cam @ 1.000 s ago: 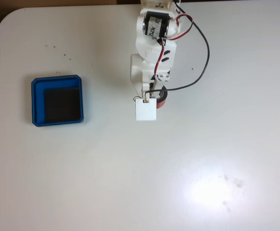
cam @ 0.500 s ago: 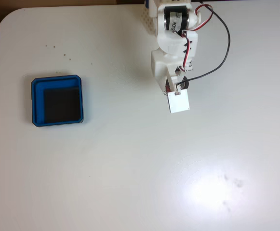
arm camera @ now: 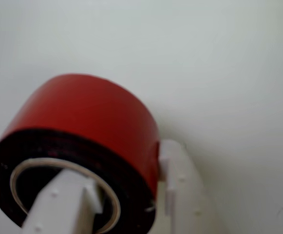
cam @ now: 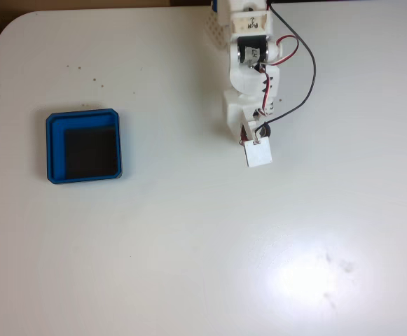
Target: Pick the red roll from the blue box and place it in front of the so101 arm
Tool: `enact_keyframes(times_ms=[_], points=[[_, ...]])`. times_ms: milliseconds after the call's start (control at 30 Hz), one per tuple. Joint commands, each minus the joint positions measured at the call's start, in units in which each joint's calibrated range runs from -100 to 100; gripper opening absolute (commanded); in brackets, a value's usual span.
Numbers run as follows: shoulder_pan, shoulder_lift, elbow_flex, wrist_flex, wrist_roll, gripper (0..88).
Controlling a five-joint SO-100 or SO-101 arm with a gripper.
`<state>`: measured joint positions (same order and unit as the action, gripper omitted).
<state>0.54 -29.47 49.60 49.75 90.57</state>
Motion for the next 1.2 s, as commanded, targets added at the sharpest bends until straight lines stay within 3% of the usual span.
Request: enact_keyframes(times_ms=[0,400,1167], points=[[0.68,-2.22,3.14,-2.48,-0.03,0.5],[6.54,-1.3,3.5,-2.48,0.15,0.5],[5.95,1.12,3.77,-2.48,-0.12,0.5]])
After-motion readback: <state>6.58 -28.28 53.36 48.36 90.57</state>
